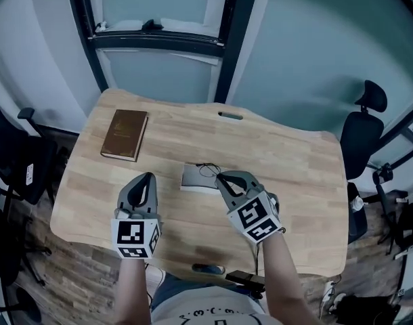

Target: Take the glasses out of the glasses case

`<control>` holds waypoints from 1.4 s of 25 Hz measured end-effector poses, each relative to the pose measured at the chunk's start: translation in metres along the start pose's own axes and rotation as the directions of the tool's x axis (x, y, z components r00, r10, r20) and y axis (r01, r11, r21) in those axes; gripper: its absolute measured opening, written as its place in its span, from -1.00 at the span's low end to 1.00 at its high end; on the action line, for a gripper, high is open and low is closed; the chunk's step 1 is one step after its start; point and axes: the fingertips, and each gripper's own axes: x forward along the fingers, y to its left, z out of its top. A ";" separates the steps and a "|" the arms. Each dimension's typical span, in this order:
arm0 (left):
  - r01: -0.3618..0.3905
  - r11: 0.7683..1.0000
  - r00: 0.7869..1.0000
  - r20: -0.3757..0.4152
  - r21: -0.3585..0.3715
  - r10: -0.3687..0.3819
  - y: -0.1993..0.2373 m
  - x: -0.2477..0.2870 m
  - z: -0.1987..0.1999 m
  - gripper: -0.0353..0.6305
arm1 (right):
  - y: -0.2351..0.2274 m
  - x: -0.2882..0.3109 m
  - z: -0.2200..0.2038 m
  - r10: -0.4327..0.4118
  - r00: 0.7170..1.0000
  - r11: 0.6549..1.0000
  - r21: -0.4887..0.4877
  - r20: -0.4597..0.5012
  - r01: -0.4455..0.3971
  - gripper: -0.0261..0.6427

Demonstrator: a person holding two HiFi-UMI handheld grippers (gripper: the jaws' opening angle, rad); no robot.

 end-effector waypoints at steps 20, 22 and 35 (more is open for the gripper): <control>-0.061 0.991 0.985 0.167 0.121 0.040 -0.085 -0.048 0.083 -0.84 | -0.037 -0.150 0.019 -0.323 0.883 0.908 0.376 0.341 0.187 -0.87; -0.072 0.988 0.984 0.170 0.134 0.048 -0.095 -0.056 0.084 -0.85 | -0.040 -0.162 0.022 -0.334 0.872 0.906 0.375 0.358 0.193 -0.87; -0.044 0.981 0.978 0.210 0.189 0.004 -0.112 -0.068 0.110 -0.84 | -0.038 -0.189 0.037 -0.377 0.833 0.904 0.357 0.405 0.235 -0.88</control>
